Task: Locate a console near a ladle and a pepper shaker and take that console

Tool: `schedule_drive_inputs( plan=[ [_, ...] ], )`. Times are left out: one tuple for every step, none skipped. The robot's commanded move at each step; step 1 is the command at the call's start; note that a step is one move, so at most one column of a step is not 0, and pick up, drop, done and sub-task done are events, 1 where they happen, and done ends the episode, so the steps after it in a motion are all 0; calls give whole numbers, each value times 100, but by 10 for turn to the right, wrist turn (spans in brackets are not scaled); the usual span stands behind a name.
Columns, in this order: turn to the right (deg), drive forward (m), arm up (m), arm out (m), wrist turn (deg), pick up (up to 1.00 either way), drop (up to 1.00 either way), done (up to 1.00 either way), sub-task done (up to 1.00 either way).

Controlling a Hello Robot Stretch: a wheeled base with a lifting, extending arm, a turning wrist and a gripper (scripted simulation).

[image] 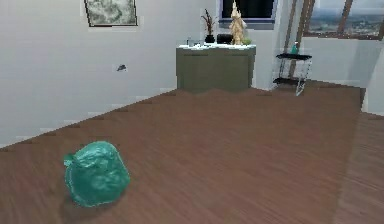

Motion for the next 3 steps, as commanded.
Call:
schedule_drive_inputs(
  plan=[
    [0, 100, 0, 0, 0, 0, 0, 0, 0],
    [30, 0, 0, 0, 0, 0, 0, 0, 0],
    [0, 100, 0, 0, 0, 0, 0, 0, 0]
  ],
)
